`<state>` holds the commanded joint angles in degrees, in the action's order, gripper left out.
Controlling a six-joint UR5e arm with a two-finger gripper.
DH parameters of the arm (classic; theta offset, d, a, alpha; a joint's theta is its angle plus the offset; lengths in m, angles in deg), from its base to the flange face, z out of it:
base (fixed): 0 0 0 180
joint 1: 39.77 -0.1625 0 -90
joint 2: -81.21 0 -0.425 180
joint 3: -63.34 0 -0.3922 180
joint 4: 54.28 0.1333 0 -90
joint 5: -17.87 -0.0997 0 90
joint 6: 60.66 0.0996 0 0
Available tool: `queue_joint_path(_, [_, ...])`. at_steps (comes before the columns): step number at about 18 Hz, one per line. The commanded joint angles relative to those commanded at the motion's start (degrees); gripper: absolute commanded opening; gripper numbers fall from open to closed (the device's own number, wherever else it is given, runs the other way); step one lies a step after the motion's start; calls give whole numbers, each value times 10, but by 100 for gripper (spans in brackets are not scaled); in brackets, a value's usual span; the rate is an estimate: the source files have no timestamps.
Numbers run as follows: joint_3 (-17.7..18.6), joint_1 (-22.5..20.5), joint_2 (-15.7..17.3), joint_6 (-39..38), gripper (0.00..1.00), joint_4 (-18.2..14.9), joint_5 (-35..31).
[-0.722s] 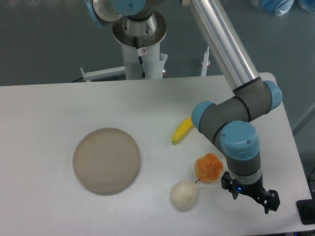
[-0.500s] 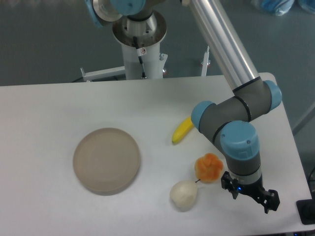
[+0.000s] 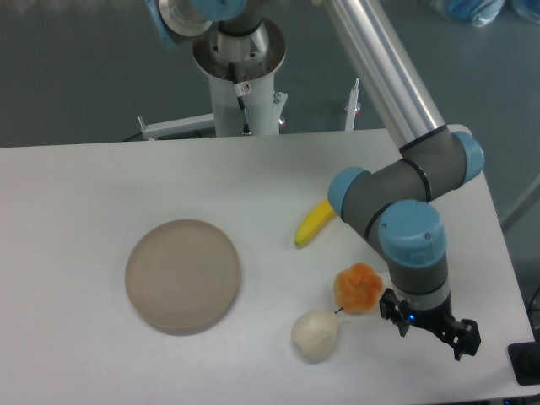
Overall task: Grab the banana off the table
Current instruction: 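Move the gripper up and over to above the yellow banana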
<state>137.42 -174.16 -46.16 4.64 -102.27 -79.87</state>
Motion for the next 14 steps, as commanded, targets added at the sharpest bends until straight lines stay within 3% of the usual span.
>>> queue_joint_path(3, [37, -11, 39, 3, 100, -55, 1])
queue_joint_path(6, [76, -11, 71, 3, 100, -90, 5])
queue_joint_path(8, [117, -12, 92, 8, 100, -92, 11])
queue_joint_path(11, [182, -9, 131, 113, 100, -86, 2])
queue_joint_path(14, [253, -8, 166, 135, 100, -83, 2])
